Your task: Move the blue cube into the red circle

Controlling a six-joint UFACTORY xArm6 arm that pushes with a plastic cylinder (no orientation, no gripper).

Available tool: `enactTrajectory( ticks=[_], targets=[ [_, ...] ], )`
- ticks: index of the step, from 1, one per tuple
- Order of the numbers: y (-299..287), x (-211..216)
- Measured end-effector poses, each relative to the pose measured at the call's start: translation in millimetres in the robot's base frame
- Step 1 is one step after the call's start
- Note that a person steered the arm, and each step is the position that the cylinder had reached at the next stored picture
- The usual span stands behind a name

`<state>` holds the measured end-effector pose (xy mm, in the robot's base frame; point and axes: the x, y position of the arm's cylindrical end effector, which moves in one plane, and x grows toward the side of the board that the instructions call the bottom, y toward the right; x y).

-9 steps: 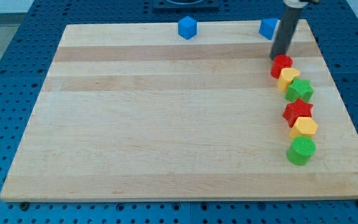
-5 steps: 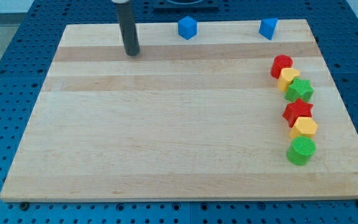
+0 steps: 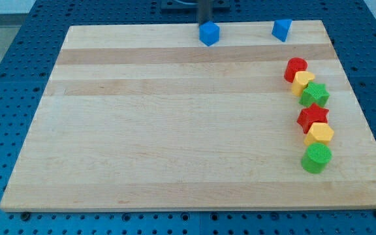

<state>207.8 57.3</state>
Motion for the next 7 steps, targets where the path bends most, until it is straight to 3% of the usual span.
enactTrajectory(
  ticks=[1,2,7],
  targets=[
    [56.2,24.3],
    [57.9,27.3],
    [-133.1,16.0]
  ],
)
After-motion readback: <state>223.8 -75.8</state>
